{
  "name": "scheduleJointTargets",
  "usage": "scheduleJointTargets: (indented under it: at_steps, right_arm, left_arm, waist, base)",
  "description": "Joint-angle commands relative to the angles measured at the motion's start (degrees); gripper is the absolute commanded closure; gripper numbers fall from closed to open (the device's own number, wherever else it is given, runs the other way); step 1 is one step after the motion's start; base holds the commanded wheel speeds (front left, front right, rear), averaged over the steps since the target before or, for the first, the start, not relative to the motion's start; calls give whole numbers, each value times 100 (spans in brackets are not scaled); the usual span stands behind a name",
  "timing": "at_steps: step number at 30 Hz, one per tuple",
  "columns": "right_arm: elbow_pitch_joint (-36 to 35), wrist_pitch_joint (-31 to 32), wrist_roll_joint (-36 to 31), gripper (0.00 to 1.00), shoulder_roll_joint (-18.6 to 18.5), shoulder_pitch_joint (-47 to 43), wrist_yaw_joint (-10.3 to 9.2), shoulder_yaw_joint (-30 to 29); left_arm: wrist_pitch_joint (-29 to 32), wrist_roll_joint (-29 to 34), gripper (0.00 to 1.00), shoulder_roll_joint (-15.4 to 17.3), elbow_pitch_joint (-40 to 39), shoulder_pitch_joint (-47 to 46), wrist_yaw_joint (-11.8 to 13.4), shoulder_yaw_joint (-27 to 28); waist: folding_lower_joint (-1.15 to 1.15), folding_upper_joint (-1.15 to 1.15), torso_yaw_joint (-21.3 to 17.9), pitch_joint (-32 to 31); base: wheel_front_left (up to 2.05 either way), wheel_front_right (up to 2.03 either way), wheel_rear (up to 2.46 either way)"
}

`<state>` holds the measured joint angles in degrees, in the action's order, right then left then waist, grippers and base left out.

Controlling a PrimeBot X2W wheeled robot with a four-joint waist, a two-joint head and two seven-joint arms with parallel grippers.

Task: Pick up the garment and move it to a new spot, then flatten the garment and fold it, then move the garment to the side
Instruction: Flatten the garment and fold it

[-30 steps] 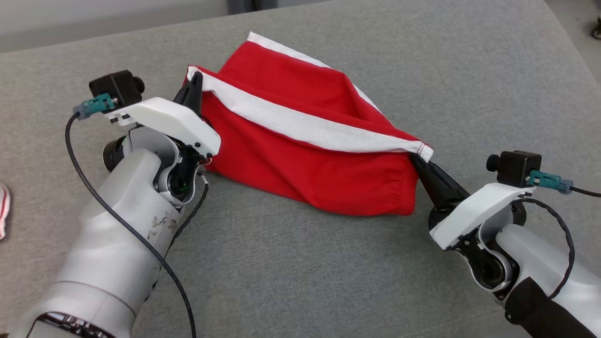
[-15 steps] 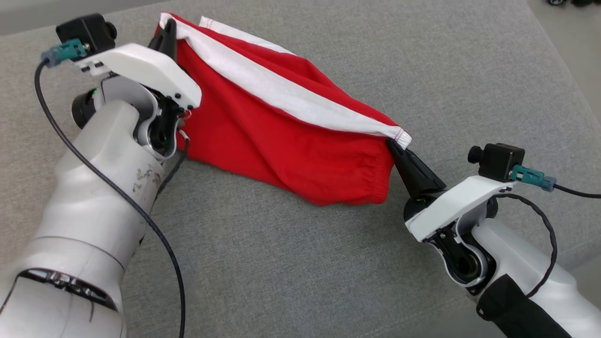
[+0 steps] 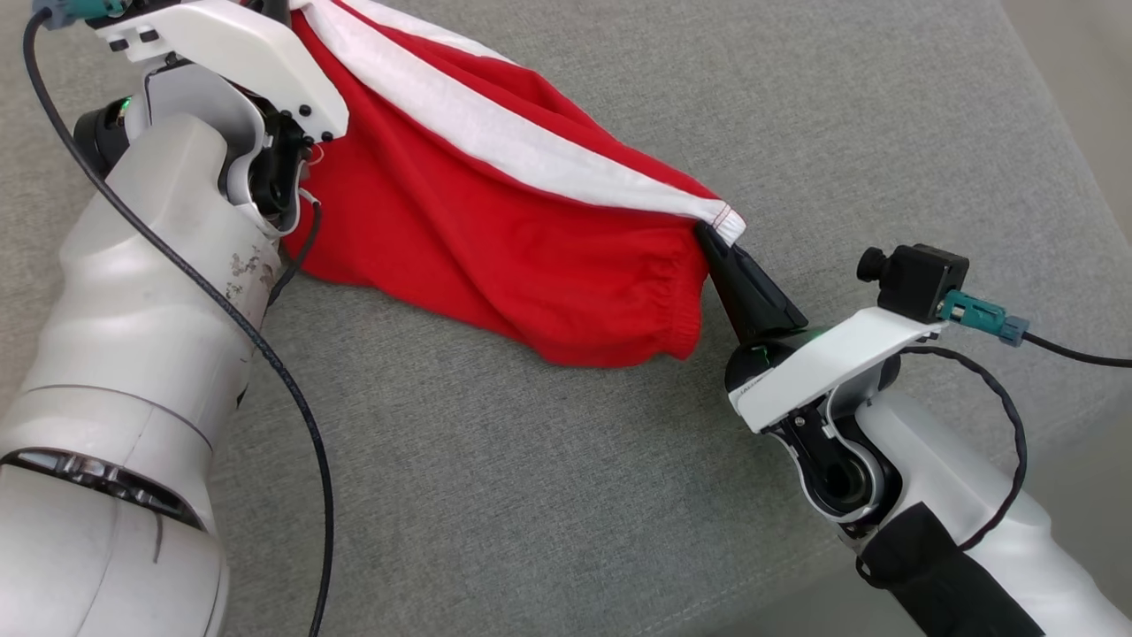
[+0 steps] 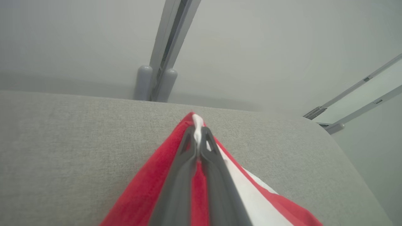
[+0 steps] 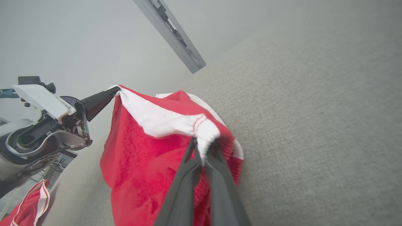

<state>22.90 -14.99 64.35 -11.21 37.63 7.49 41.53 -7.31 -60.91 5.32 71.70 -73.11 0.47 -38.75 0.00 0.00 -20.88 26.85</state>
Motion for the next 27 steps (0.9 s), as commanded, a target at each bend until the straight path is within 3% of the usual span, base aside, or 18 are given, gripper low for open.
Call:
scheduleJointTargets:
  at_steps: [1, 27]
  right_arm:
    - [-46, -37, -13, 100, 25, -26, 1, -81]
    - [-198, -37, -34, 100, 434, -44, 1, -69]
  left_arm:
    - [-4, 79, 100, 23, 32, -132, 34, -65]
    - [151, 404, 100, 380, 209, -503, 257, -410]
  waist:
    - [0, 0, -63, 63]
    - [0, 0, -647, 393]
  base:
    - [0, 0, 0]
    - [0, 0, 0]
